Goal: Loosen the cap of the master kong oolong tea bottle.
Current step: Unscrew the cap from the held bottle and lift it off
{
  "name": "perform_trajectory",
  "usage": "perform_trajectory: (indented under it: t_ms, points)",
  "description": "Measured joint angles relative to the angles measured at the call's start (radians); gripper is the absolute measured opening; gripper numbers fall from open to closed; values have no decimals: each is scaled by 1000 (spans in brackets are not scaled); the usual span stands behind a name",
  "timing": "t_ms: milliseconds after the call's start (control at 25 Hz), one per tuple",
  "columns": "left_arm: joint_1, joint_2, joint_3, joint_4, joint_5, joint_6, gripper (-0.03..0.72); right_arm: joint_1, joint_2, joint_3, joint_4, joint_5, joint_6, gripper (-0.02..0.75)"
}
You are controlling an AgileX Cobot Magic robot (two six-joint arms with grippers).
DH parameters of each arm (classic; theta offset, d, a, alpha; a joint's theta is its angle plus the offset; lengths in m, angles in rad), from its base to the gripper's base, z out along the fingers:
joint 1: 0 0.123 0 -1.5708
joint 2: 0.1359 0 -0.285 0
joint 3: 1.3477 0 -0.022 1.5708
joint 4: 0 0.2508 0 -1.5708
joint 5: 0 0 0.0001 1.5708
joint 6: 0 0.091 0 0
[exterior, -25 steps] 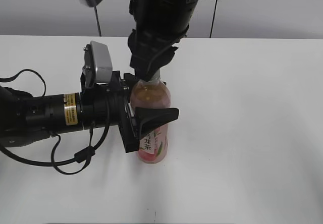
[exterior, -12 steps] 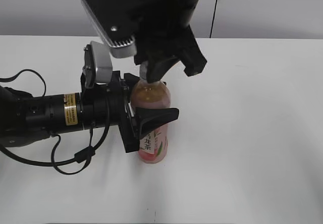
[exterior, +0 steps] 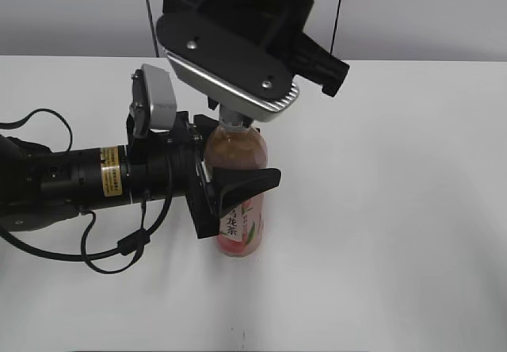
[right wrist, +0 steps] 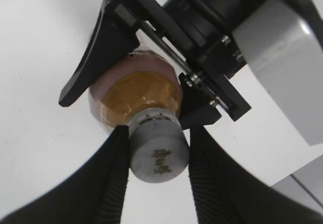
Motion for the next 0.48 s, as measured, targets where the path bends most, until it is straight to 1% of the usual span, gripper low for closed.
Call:
perform_trajectory:
  t_ms: [120, 400, 480]
  points:
    - [0, 0, 0, -3, 1, -2, 445, 1, 0, 0, -10, -1, -104, 274]
    - [0, 0, 0, -6, 3, -5, 445, 1, 0, 0, -25, -5, -439, 274]
    - [0, 0, 0, -7, 3, -6, 445, 1, -1, 0, -26, -5, -502, 274]
